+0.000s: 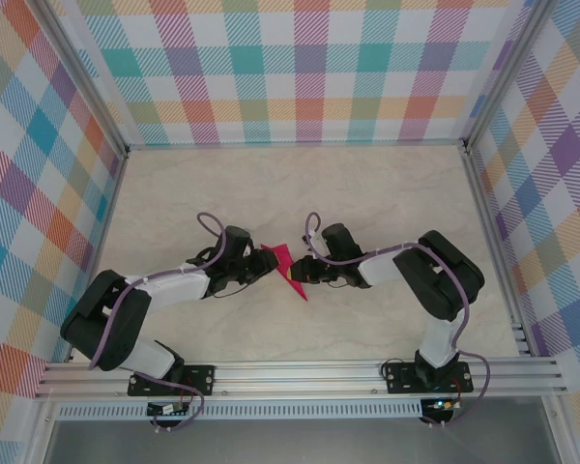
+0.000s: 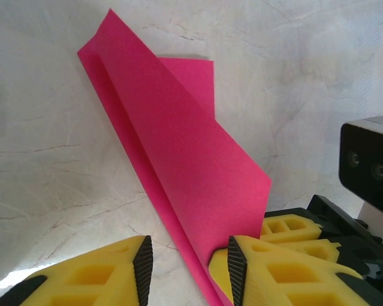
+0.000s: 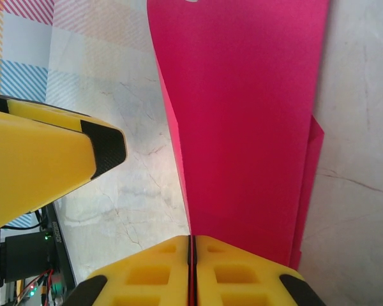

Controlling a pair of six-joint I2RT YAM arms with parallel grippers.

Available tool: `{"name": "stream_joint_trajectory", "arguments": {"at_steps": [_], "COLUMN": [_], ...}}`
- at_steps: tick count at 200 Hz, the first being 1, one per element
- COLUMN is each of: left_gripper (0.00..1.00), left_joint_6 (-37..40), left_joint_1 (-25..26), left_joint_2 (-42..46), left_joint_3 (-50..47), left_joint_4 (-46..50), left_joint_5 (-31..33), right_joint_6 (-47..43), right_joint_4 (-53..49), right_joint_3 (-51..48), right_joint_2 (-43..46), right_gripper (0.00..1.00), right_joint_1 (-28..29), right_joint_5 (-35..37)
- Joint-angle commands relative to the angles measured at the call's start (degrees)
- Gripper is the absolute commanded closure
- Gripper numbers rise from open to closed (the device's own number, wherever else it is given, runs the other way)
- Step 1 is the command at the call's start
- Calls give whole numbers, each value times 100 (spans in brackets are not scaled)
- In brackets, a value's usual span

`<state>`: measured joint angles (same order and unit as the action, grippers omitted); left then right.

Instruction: Fold a paper plane with a square sheet of paper (pick it up from the middle)

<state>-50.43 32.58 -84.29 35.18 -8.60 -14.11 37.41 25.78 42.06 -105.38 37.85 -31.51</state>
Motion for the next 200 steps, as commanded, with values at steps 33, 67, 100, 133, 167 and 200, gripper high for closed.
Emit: {"name": "stream_joint_trajectory", "arguments": {"at_steps": [33,67,100,133,167,200], "left_gripper": [68,70,71,72,74,76], "left_joint_6": [192,225,242,243,252,279], "left_joint_1": [126,144,152,170,188,196], "left_joint_2": [-331,-428,-493,-578,-676,-762], "left_joint_3": [273,313,314,304,308,295], "left_joint_4": [-379,-430,-493,-601,-779,-895], "left_joint_5": [-83,-105,-117,-153,-236,-293], "right_joint_6": [384,593,837,983,1109,1172], "right_joint_4": [-20,99,199,239,196,112], "right_joint_3": [105,92,85,57,57,65], "right_joint_2": [-203,-261,-325,-316,-340,-369], "right_gripper": [91,92,93,93,93,96], "right_joint_1": [-93,-157,-223,-256,-278,-286], "right_joint_5": [-189,-292,-373,-378,-367,-348]}}
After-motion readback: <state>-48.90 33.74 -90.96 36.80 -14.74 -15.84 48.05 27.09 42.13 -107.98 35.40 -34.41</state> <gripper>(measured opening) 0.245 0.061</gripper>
